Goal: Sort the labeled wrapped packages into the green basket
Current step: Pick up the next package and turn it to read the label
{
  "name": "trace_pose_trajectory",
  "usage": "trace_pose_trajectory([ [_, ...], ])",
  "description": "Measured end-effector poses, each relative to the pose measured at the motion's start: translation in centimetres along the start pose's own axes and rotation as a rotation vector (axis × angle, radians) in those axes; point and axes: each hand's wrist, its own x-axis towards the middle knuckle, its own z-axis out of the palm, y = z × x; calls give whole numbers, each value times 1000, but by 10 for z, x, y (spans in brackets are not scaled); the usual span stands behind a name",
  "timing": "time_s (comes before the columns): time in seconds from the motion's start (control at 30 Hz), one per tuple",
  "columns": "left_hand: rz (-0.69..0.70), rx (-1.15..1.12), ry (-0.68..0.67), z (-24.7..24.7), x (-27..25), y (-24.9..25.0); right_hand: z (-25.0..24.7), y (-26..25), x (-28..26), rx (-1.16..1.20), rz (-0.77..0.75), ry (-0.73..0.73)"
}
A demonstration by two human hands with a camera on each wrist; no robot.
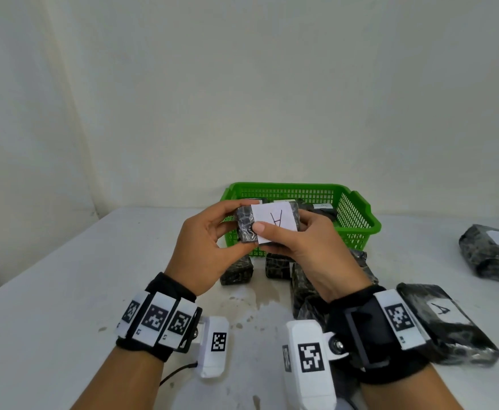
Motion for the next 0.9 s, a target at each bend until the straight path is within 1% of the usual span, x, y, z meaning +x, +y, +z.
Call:
trace_pose_trajectory([
  [0.2,-8,-13,2,-1,1,0,-4,-4,3,53,7,-12],
  [0.33,-7,-2,-5,-2,2,-2,-6,-5,2,55,-21,2],
  [0.5,-3,-3,-3,-2,2,-2,-2,-3,3,80,2,9],
  [0.73,11,14,-20,0,1,-2,-1,-1,1,38,-29,50],
  [0.9,5,30,21,-1,1,-2,5,1,1,27,-11,19],
])
